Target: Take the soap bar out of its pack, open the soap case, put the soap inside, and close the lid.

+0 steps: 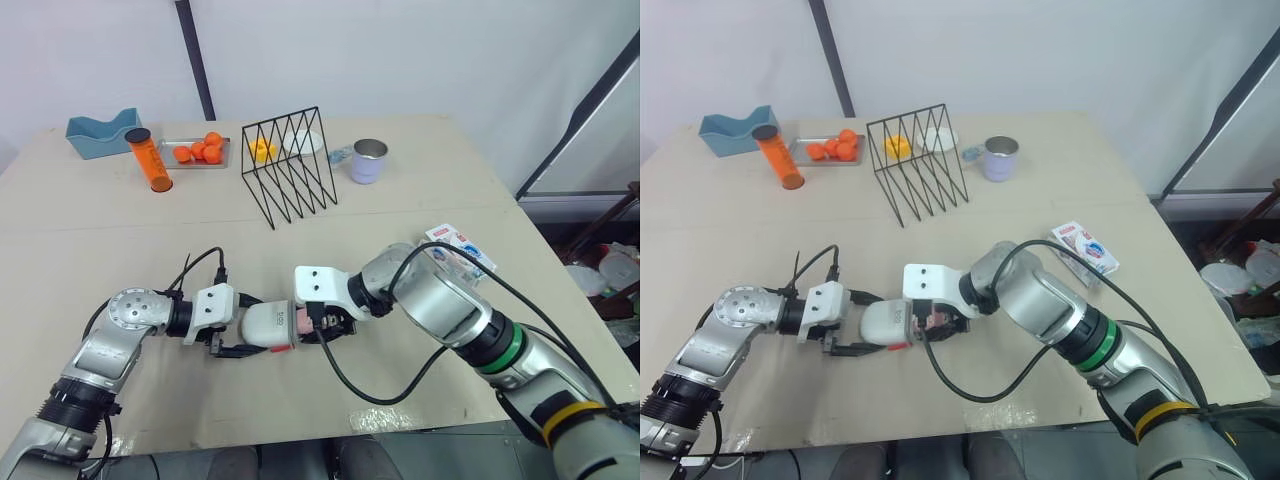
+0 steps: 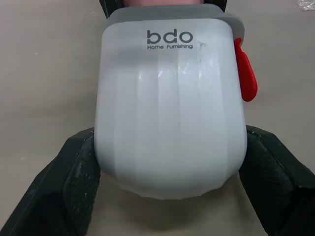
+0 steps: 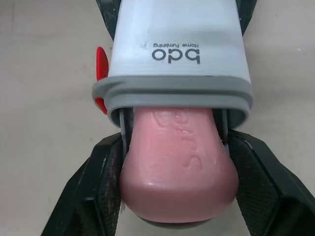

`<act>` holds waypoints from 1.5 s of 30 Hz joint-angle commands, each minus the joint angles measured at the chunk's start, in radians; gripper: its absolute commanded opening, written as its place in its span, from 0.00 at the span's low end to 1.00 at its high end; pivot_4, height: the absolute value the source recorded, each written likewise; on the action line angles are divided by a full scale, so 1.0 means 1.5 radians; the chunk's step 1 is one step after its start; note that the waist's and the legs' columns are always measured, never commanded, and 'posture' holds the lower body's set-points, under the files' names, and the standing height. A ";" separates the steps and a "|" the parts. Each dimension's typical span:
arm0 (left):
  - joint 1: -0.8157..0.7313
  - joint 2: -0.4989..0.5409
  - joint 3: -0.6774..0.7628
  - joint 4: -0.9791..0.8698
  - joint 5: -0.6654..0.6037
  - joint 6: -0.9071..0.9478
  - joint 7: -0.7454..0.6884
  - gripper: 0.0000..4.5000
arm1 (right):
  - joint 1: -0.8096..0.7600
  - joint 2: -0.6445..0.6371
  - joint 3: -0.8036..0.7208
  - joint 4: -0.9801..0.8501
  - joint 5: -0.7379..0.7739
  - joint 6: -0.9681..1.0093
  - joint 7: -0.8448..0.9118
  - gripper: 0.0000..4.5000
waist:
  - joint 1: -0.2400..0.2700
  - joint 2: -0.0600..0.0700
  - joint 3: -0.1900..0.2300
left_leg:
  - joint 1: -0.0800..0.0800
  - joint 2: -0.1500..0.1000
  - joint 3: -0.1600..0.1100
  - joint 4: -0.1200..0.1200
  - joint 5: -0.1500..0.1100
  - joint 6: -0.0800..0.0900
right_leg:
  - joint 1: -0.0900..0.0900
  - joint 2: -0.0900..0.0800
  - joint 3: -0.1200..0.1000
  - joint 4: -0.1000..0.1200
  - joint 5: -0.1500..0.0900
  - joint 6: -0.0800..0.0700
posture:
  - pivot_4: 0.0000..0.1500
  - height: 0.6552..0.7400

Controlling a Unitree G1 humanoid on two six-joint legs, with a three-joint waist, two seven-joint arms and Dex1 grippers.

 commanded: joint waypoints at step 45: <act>-0.022 -0.006 -0.007 -0.010 0.016 -0.007 0.012 0.77 | 0.125 -0.052 -0.115 0.015 0.013 -0.238 0.001 0.01 | 0.000 0.000 0.000 | 0.001 0.000 0.000 0.000 0.000 0.000 | 0.001 0.000 0.000 0.000 0.000 0.000 | 1.00 1.00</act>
